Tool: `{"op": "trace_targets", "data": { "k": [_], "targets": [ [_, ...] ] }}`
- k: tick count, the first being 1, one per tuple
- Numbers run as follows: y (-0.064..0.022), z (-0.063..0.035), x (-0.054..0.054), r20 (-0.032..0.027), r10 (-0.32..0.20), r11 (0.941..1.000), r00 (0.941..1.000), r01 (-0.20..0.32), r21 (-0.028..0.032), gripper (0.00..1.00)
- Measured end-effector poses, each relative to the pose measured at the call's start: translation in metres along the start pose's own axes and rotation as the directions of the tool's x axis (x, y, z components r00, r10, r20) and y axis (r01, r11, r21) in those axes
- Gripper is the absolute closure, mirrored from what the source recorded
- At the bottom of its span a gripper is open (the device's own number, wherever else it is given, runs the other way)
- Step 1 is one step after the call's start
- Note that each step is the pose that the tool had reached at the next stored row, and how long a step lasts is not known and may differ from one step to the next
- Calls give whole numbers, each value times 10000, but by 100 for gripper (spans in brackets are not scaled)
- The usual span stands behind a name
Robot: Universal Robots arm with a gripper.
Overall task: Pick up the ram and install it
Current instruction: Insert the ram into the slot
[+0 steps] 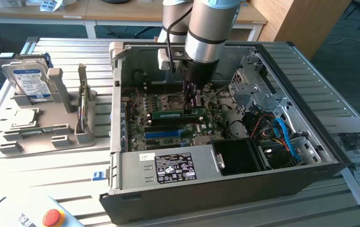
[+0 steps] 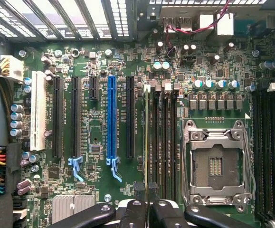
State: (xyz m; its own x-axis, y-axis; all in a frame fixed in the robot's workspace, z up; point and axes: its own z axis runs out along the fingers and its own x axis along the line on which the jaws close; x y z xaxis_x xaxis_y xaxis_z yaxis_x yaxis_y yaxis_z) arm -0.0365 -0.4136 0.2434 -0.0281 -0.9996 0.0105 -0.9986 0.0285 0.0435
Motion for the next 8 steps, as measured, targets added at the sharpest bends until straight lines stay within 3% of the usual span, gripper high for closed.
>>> {"op": "trace_targets", "data": {
  "k": [8],
  "targets": [
    [2,5,-48,2,0,10000,10000,0,1,88]
  ]
}}
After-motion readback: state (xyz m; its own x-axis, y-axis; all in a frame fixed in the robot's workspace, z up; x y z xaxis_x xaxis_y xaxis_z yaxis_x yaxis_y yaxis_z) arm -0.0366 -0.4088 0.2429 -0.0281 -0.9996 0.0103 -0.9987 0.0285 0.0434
